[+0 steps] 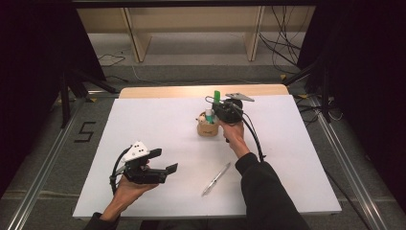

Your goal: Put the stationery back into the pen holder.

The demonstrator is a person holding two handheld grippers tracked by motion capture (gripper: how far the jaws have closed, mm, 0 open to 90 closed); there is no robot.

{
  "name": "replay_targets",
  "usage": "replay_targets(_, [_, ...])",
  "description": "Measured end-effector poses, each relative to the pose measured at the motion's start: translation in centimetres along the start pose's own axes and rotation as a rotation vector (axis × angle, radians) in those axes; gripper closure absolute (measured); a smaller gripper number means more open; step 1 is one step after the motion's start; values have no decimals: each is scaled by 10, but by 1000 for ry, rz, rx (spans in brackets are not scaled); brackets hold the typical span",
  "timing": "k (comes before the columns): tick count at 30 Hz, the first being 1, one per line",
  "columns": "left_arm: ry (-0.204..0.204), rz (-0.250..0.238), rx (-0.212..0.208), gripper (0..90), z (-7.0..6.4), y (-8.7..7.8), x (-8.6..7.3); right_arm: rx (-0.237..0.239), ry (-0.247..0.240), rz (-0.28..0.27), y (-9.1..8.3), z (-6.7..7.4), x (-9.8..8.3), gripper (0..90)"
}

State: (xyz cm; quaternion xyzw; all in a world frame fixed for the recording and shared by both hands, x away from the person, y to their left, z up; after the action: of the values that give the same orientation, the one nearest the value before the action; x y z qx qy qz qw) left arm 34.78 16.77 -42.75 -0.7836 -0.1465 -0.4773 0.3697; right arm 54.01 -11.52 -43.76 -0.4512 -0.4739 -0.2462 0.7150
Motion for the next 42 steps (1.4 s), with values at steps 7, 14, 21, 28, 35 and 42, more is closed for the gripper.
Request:
replay_targets(7, [-1,-1,-1,156,0,0,0,12,4,0,-2,0,-4,766])
replay_targets(14, [-3,0,-3,156,0,0,0,10,-44,10,-4,3,-6,762])
replay_targets(21, [-1,2,-3,156,-1,0,0,1,-50,-1,-1,4,-7,768])
replay_targets(28, [1,3,-3,157,-1,0,0,-5,-44,2,3,2,-8,767])
replay_targets(35, [-2,6,-3,157,-1,0,0,40,-63,2,-4,2,-6,599])
replay_targets(42, [-7,10,3,156,0,1,-1,69,-106,-11,-26,-1,5,452])
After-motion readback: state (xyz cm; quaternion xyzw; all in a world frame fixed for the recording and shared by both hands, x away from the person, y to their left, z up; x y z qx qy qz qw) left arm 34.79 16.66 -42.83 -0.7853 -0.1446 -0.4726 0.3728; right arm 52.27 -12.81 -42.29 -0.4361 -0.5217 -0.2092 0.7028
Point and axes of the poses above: each handheld gripper's, and its own axes: y roughly forward along the jaws, x roughly out of its top, z roughly to its left, the point moved 1 cm from there along y, roughly forward along the jaws, and after that the axes turned 7 degrees about -y, right-handed, at the moved point
